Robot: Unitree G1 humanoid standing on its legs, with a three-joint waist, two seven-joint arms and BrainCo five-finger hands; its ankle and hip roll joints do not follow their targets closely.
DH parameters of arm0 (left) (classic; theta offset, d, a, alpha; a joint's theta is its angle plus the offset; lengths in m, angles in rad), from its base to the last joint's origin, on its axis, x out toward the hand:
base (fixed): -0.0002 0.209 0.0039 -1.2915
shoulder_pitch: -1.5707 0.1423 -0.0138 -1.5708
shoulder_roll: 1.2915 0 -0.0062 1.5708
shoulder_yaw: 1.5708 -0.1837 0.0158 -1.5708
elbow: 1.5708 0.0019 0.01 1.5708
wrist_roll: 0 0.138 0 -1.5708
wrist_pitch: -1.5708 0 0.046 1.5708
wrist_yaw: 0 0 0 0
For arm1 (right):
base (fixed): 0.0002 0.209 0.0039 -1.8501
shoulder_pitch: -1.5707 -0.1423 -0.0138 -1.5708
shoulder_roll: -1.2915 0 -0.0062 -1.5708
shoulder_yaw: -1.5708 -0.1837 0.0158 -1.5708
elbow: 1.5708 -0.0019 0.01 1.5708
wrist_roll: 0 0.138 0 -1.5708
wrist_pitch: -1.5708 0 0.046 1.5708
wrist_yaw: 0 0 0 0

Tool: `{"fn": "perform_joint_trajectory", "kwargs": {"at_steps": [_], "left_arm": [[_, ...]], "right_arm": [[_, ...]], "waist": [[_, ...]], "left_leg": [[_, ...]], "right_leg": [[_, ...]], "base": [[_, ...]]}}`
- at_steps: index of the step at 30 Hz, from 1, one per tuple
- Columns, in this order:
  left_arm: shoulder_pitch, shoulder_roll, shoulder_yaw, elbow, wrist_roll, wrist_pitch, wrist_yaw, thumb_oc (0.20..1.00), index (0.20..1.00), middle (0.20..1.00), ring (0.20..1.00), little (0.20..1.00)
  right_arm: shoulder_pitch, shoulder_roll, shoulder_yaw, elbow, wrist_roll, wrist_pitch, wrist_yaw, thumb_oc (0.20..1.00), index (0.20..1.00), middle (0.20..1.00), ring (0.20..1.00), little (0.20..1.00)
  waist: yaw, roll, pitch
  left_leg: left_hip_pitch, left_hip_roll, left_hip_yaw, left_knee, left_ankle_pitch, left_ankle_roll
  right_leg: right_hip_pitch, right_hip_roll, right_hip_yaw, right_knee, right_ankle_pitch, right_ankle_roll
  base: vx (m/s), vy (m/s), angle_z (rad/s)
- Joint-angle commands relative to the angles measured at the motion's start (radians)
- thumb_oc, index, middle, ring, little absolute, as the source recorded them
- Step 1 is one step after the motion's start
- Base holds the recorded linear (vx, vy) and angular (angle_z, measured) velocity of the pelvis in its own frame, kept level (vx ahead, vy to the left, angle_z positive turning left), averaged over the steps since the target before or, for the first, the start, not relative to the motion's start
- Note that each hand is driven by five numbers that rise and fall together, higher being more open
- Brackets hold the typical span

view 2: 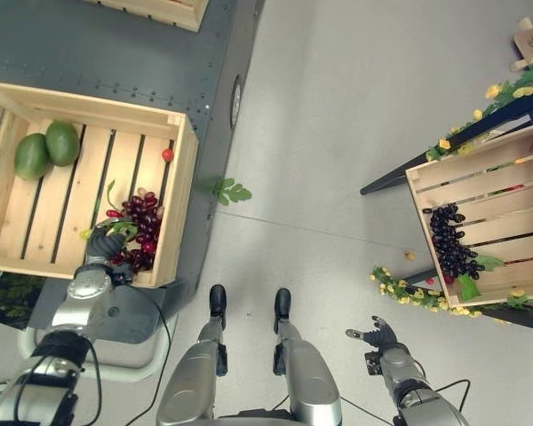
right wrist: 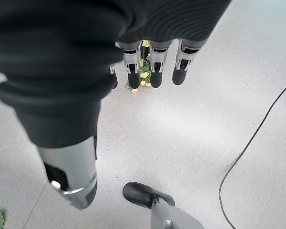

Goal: Pick up the fruits from the basket on one side to the basket on the other side

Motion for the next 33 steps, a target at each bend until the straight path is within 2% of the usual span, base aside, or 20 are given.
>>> {"fn": "perform_joint_trajectory", "kwargs": {"at_steps": [1,9,33], "left_arm": [[-0.017,-0.026,0.021,-0.044,-0.05,-0.067,-0.02,0.2,0.2,0.2,0.2,0.2],[0.022,-0.031,0.051,-0.123,-0.122,-0.08,-0.038,0.2,0.2,0.2,0.2,0.2],[0.034,-0.034,0.058,-0.171,-0.13,-0.082,-0.045,0.2,0.2,0.2,0.2,0.2]], "right_arm": [[0.043,-0.007,-0.006,-0.005,0.026,-0.004,0.004,1.0,1.0,1.0,1.0,1.0],[0.043,-0.008,-0.014,0.001,0.026,-0.001,0.007,1.0,1.0,1.0,1.0,1.0],[0.041,-0.008,-0.012,0.005,0.029,-0.004,0.007,1.0,1.0,1.0,1.0,1.0]], "waist": [[0.007,-0.007,-0.043],[0.011,-0.004,-0.04],[0.012,0.0,-0.041]], "left_leg": [[-0.029,0.005,0.015,-0.001,-0.049,-0.024],[-0.028,0.005,0.012,0.0,-0.047,-0.024],[-0.032,0.007,0.011,-0.001,-0.047,-0.023]], "right_leg": [[-0.113,-0.086,0.033,0.01,0.068,0.119],[-0.113,-0.086,0.031,0.01,0.068,0.118],[-0.114,-0.086,0.031,0.01,0.068,0.118]], "base": [[0.0,0.0,0.0],[0.0,0.0,0.0],[0.0,0.0,0.0]]}}
